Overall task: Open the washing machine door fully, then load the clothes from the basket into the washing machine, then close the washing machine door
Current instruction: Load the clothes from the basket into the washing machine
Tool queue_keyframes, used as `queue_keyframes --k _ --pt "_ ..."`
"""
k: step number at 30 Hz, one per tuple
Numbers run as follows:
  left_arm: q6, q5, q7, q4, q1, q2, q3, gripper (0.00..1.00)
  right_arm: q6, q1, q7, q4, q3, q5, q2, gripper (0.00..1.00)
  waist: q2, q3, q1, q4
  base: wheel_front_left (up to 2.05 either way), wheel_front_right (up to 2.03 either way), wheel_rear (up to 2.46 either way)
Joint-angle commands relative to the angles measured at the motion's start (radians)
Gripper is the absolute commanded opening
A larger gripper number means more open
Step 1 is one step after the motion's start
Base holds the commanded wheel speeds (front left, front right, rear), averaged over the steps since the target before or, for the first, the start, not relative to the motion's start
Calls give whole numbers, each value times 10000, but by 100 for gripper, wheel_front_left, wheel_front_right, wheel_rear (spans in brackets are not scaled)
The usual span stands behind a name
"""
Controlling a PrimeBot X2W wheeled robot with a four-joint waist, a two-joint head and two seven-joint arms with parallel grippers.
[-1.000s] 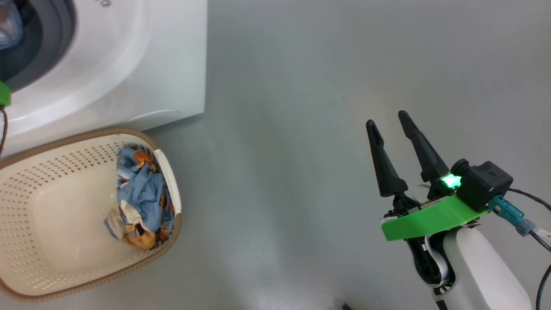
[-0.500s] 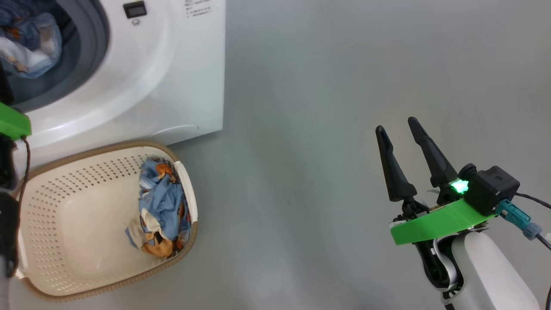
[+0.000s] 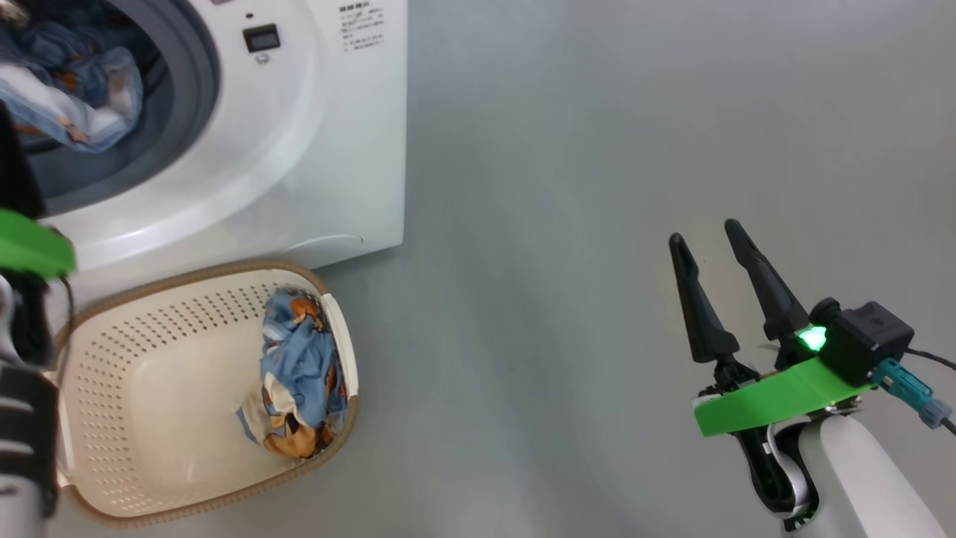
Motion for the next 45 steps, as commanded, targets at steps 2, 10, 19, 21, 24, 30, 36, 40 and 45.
queue_keyframes --k 2,10,19,21,24,30,36,40,45 --pt "-1 399 -58 -586 644 244 425 100 75 299 -78 -180 34 61 -150 100 0 -313 0 157 0 0 0" --pt "19 1338 -58 -1900 2463 -361 1244 100 75 627 -78 -147 -143 33 -350 100 0 -950 0 469 0 0 0" --pt "-34 2215 -58 -3224 4358 -1019 1959 100 75 1163 -78 -110 -372 37 -607 100 0 -1690 0 844 0 0 0" --pt "-53 2400 -59 -3493 4697 -1113 2025 100 75 1278 -78 -110 -423 38 -641 100 0 -1821 0 909 0 0 0" --pt "-76 2603 -59 -3875 5204 -1288 2126 100 75 1468 -78 -109 -510 51 -695 100 0 -2036 0 998 0 0 0" --pt "-104 2815 -59 -4483 6017 -1562 2339 100 75 1806 -78 -108 -630 58 -752 100 0 -2389 0 1090 0 0 0" --pt "-127 2958 -59 -5171 6943 -1842 2602 100 75 2093 -78 -125 -717 64 -820 100 0 -2678 0 1133 0 0 0" --pt "-136 3006 -59 -5572 7490 -2008 2757 100 75 2245 -78 -150 -778 73 -870 100 0 -2814 0 1158 0 0 0" --pt "-146 3064 -59 -6051 8083 -2200 2834 100 75 2425 -78 -196 -885 64 -921 100 0 -2914 0 1187 0 0 0"
